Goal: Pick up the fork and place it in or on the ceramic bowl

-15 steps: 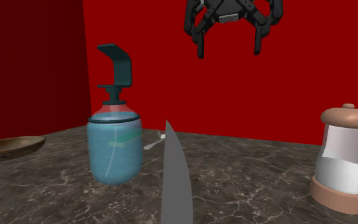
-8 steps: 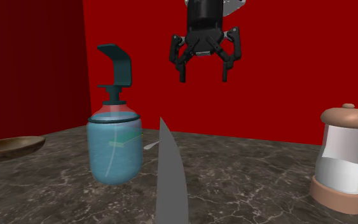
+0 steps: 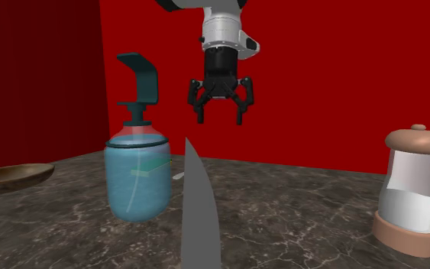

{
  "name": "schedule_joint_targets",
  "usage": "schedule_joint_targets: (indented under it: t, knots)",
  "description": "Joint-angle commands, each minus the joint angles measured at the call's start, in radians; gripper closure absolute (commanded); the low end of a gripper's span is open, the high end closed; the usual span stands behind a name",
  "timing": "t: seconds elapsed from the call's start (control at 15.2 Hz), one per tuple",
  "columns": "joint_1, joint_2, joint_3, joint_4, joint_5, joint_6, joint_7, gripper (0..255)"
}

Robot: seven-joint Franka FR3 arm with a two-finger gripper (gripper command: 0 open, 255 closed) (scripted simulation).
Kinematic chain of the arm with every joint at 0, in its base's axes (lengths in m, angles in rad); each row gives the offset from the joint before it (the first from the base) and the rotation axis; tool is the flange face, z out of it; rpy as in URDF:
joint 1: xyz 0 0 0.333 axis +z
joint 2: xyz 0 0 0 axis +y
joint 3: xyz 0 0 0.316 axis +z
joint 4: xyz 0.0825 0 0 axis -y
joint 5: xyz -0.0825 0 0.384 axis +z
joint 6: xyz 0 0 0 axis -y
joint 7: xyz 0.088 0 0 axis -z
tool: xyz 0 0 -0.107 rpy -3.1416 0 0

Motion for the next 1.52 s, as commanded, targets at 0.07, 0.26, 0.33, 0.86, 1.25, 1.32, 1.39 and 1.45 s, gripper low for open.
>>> schedule_joint_targets:
  t: [0.07,0.26,0.33,0.86,1.25,1.32,1.39,1.45]
  knots:
    - [0.011,0.108,0.033,0.044,-0.004,0.052,0.038,0]
    - [0.023,0.219,0.062,0.106,-0.017,0.089,0.078,0]
    - [0.028,0.257,0.071,0.129,-0.024,0.099,0.092,0]
    - [0.086,0.570,0.113,0.358,-0.097,0.142,0.199,0]
    - [0.092,0.594,0.112,0.317,-0.104,0.205,0.205,0]
    - [0.092,0.599,0.111,0.308,-0.105,0.218,0.206,0]
    - [0.093,0.605,0.111,0.294,-0.107,0.238,0.207,0]
    - [0.093,0.605,0.111,0.294,-0.107,0.238,0.207,0]
